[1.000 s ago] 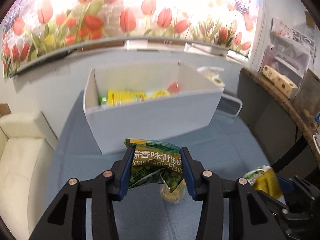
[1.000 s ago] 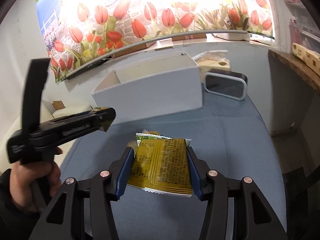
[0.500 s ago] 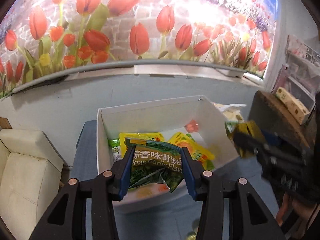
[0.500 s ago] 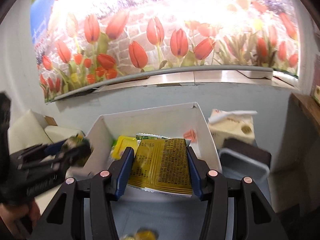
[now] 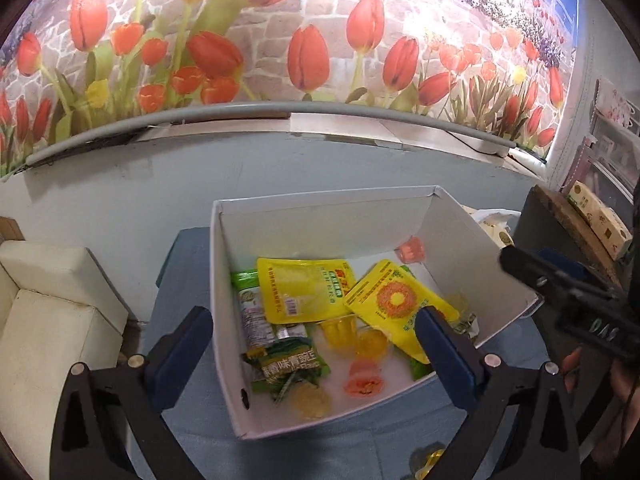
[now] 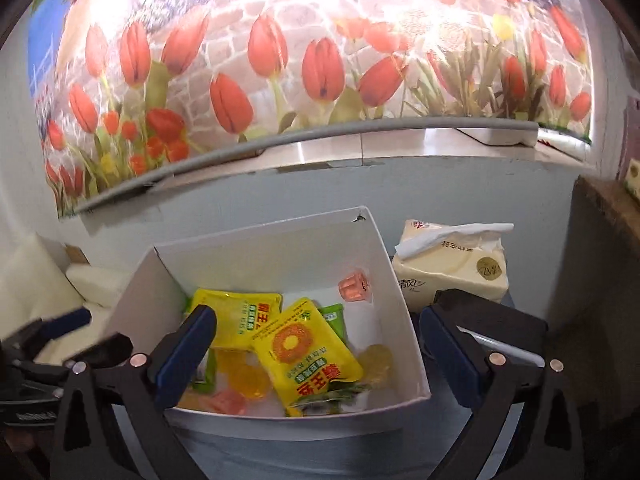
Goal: Organize snacks
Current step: 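Carry the yellow packet and green bag over the white box and release them, then grasp a yellow jelly cup with the right gripper while the left gripper grasps a clear cup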
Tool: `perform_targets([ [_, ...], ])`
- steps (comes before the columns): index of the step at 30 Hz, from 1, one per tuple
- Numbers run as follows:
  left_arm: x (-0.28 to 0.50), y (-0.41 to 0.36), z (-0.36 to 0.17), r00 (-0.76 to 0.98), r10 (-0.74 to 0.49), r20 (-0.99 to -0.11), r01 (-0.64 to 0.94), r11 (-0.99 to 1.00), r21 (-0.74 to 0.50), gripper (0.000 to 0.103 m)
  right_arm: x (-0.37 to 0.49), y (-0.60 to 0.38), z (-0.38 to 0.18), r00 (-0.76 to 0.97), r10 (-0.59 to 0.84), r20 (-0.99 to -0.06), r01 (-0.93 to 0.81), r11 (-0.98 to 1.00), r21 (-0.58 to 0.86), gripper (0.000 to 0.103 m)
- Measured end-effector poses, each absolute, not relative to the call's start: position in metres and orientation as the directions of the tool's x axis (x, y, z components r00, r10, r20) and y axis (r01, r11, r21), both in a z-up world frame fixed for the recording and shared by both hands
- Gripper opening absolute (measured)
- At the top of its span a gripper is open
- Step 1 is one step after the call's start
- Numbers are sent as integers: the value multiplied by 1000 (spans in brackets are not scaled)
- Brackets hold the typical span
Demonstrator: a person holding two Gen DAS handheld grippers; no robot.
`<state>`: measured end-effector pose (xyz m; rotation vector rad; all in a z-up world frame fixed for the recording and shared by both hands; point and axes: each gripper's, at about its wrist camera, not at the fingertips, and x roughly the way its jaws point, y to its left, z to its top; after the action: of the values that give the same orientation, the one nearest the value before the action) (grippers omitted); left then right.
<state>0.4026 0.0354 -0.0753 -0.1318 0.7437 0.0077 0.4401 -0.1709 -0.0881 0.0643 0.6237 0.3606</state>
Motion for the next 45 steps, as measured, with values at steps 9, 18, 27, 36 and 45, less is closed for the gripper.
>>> perform_targets([
  [9, 352, 25, -64, 766, -11, -643, -46, 996, -72, 103, 384, -182, -80, 752, 385, -535, -355, 920, 164, 103],
  [18, 242, 9, -86, 780, -41, -625, -29, 995, -100, 103, 304, -198, -147, 687, 388, -614, -349, 918, 188, 103],
  [27, 181, 5, -127, 721, -90, -687, -29, 987, -159, 103, 292, -193, -191, 596, 481, -643, -396, 873, 286, 103],
  [36, 166, 0, -129, 717, -84, -692, -32, 988, -153, 103, 317, -167, -210, 517, 471, -715, -429, 865, 260, 67],
  [45, 174, -9, -143, 686, -102, -720, -19, 987, -158, 103, 313, -168, -217, 499, 532, -685, -458, 832, 312, 36],
])
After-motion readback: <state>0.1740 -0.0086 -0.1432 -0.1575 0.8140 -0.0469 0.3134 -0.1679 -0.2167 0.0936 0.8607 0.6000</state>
